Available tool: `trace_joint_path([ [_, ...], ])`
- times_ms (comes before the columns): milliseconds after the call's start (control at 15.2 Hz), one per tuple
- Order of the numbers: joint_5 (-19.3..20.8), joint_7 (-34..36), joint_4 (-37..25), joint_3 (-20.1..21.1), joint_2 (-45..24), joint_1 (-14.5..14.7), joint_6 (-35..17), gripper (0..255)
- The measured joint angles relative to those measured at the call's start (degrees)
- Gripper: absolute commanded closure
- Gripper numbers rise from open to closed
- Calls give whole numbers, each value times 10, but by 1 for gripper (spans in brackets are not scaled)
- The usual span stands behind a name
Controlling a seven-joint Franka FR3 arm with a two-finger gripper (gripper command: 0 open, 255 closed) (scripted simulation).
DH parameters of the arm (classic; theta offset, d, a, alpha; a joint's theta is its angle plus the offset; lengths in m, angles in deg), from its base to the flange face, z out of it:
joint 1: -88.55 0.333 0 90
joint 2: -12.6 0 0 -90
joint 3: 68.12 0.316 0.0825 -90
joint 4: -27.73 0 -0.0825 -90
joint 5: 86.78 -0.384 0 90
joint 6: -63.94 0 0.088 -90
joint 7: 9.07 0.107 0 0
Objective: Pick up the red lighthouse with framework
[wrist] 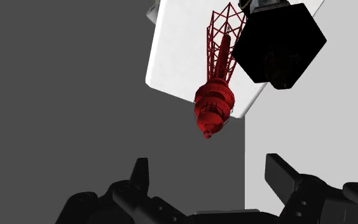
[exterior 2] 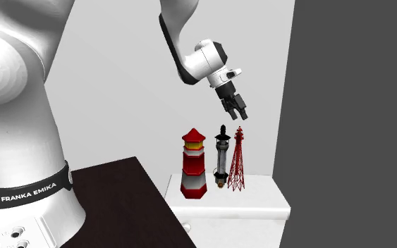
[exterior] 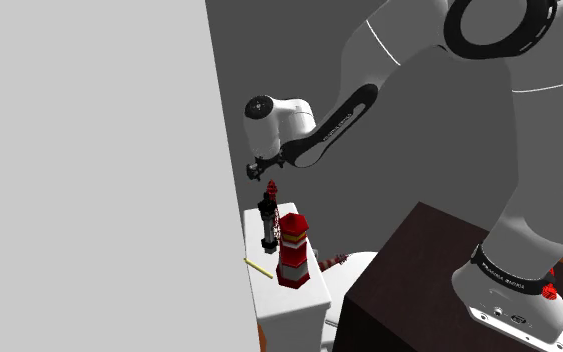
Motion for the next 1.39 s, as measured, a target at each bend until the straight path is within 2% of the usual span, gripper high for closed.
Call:
trace_joint_path([
  [462,38,42,-15,-18,-44,16,-18,0],
  [528,40,43,-16,-19,-47,16,-19,255],
  [1386,33,36,-14,-16,-39,14,-15,255],
])
